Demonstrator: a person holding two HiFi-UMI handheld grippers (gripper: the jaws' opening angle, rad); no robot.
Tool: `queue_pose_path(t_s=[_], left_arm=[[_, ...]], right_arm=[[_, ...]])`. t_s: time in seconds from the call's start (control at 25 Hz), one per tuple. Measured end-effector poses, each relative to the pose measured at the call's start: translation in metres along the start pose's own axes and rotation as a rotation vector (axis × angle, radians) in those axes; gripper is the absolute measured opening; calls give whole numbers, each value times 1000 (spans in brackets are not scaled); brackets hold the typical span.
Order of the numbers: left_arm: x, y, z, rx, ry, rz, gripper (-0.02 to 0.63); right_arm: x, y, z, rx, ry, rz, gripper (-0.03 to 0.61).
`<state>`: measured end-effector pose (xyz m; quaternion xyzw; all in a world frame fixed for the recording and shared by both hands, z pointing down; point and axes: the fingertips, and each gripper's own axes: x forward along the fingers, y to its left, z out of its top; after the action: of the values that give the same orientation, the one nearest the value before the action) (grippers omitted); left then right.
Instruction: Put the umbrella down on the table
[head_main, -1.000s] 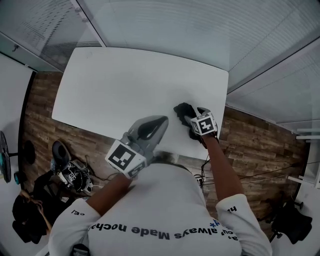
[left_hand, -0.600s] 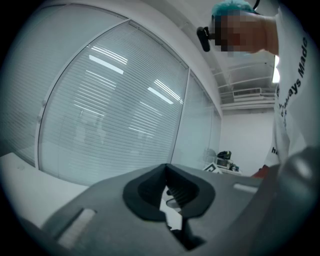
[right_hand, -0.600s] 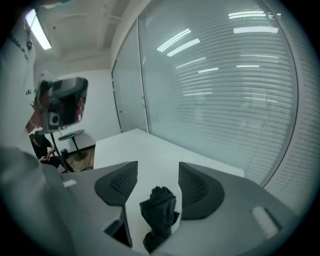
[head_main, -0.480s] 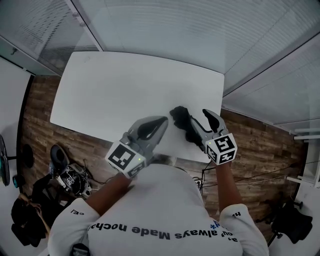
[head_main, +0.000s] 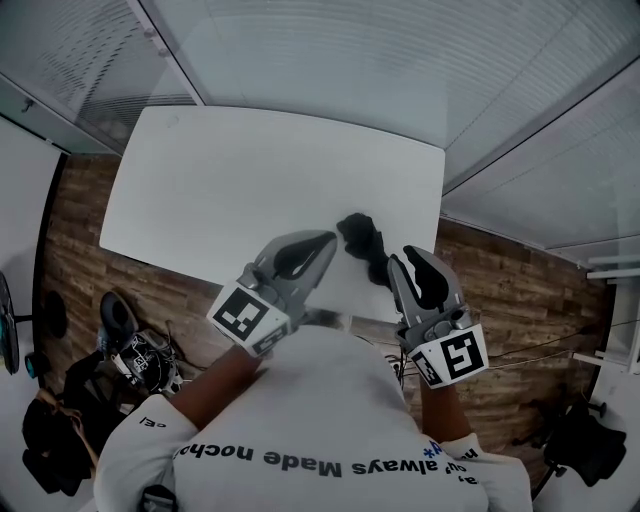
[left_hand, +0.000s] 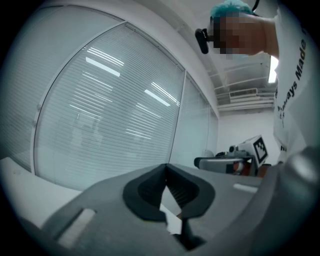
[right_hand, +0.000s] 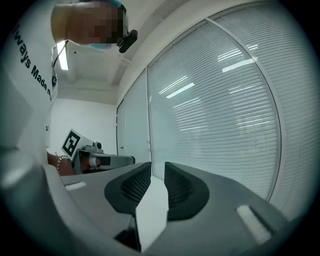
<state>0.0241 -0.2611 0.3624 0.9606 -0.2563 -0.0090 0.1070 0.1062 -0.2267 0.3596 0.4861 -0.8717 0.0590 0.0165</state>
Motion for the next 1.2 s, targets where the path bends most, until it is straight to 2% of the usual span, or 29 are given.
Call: queue_pose_path(t_s=[0.2,1.2], left_arm=[[1,-5,0,3,-1,-13,2],[7,0,-5,-8,8,-14,2]], right_arm=[[-9,11,7,-37,-13,-22,40],[-2,5,1,-49,12,-21,34]])
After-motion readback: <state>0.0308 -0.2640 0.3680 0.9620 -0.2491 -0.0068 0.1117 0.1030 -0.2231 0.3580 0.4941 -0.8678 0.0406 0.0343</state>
